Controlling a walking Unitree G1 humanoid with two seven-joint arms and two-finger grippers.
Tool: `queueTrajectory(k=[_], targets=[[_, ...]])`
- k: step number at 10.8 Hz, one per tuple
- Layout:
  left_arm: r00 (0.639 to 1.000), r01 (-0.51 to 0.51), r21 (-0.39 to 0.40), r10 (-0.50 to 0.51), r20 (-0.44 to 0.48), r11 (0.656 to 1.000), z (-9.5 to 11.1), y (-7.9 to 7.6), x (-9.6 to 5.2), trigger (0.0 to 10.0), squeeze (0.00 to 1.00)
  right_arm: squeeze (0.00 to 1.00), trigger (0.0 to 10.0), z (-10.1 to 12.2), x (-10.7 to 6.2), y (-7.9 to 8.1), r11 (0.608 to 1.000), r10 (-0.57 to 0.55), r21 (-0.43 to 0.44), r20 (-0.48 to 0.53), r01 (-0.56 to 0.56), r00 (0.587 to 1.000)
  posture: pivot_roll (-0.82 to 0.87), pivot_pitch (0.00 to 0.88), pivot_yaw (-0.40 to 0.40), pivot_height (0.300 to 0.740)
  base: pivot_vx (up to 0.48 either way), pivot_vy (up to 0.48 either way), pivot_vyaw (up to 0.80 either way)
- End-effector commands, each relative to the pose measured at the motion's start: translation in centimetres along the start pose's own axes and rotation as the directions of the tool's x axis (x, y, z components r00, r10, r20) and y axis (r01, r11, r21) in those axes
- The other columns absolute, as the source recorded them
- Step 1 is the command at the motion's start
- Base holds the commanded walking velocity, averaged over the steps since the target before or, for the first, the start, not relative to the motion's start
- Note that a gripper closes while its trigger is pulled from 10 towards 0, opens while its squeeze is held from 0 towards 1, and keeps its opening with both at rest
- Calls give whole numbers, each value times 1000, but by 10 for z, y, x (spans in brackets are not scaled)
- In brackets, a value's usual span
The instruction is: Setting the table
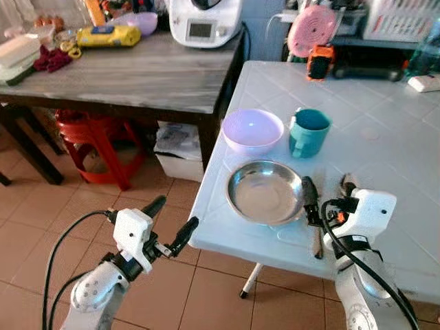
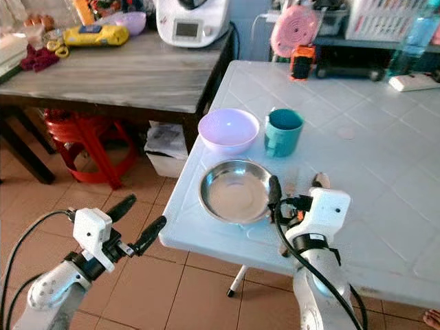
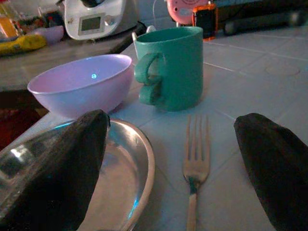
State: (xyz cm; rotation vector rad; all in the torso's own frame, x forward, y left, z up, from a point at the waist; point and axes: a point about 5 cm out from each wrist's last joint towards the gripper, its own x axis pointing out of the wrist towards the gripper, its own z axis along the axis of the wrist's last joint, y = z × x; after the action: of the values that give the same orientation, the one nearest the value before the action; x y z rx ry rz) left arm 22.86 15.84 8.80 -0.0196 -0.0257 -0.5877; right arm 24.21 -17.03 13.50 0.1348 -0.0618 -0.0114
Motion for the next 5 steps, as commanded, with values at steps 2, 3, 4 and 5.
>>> queueTrajectory(k=[2, 3, 4, 5], targets=[[1000, -12, 10, 12, -20, 1000, -9, 6, -3, 10000, 0, 0, 10000, 1, 0, 10, 992, 81, 94, -11, -80, 997, -53, 90, 59, 740, 0, 0, 0], [1000, -17, 5, 17, -24, 1000, -13, 6, -4, 10000, 0, 0, 10000, -1, 0, 8, 997, 61, 59, -23, -59, 998, -53, 93, 59, 740, 0, 0, 0], [999, -24, -3, 24, -32, 1000, -19, 7, -6, 10000, 0, 0, 10000, -3, 0, 5, 999, 40, 30, -36, -39, 999, -54, 96, 59, 740, 0, 0, 0], [999, -23, -1, 23, -33, 1000, -23, 7, -6, 10000, 0, 0, 10000, -5, 2, 4, 1000, 19, -8, -48, -19, 999, -55, 97, 61, 740, 0, 0, 0]])
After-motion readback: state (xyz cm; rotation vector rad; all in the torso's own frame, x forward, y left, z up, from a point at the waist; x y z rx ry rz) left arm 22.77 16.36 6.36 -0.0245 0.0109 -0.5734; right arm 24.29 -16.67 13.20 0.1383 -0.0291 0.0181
